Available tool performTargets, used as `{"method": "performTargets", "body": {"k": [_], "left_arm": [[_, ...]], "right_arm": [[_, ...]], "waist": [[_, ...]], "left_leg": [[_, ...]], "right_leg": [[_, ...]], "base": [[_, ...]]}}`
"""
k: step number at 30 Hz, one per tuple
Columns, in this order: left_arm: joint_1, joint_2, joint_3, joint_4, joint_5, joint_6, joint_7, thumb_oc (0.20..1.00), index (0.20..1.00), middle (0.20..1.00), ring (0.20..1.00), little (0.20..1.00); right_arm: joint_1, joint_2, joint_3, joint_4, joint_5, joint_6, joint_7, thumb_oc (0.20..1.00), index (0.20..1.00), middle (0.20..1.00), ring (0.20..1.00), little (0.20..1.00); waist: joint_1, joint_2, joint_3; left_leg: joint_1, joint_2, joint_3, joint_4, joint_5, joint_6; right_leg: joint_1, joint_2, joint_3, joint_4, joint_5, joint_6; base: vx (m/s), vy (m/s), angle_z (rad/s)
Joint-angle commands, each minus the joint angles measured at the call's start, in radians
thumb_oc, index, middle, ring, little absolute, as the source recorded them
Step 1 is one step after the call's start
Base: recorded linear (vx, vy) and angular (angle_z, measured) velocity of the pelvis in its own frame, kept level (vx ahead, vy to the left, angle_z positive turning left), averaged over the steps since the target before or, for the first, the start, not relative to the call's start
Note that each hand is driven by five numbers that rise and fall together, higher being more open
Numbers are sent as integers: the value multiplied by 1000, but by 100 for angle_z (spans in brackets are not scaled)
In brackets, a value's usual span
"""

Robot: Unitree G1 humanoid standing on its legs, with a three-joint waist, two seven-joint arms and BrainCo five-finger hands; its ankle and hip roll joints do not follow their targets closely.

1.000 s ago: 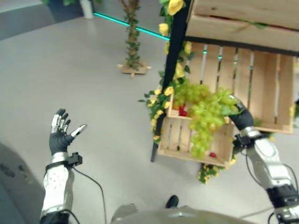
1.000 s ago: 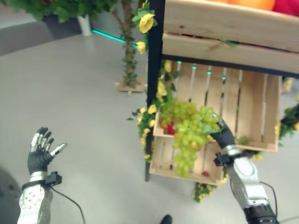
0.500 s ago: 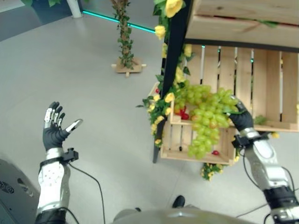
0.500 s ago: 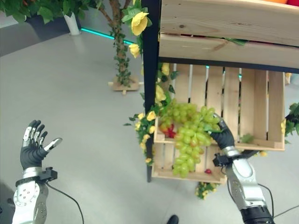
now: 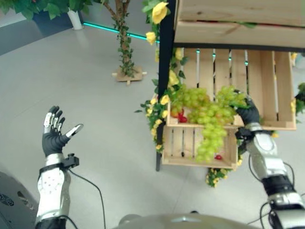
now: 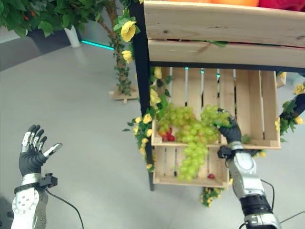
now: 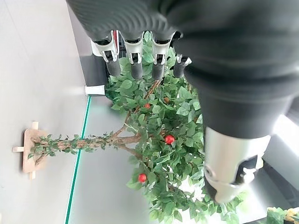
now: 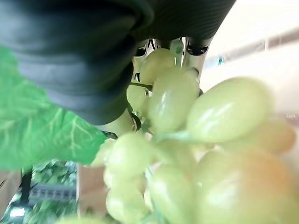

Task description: Pick up the fruits from the basket on one side to the basket on the other side

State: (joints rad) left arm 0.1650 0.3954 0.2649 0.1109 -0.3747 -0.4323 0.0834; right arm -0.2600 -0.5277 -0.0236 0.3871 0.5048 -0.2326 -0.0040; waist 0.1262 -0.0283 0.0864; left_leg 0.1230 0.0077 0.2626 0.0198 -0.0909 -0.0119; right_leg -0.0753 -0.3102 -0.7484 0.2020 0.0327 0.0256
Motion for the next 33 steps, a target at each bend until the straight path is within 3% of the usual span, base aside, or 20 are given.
{"method": "performTargets", "body": {"k": [1,19,33], "left_arm": [[-16,62,-12,-47,1,-52,19,1000,1000,1000,1000,1000],[-17,88,-82,-15,-23,-43,28,1000,1000,1000,1000,1000],[-24,104,-121,-10,-33,-41,36,1000,1000,1000,1000,1000]], "right_arm": [[-176,-38,4,47,-11,-60,-58,200,200,200,200,200],[-613,-164,135,376,13,-48,-153,200,200,200,200,200],[-813,-183,224,578,21,-23,-178,200,200,200,200,200]], "waist": [[33,-47,-49],[68,-70,-57],[84,-78,-63]], "left_leg": [[-38,-44,-21,28,-65,15],[-39,-29,-28,21,-56,-2],[-39,-25,-34,10,-43,-10]], "right_leg": [[47,-22,24,-105,62,124],[63,10,23,-116,52,122],[76,24,19,-136,59,125]], "base": [[39,-62,11],[9,-14,4],[0,-3,2]]}}
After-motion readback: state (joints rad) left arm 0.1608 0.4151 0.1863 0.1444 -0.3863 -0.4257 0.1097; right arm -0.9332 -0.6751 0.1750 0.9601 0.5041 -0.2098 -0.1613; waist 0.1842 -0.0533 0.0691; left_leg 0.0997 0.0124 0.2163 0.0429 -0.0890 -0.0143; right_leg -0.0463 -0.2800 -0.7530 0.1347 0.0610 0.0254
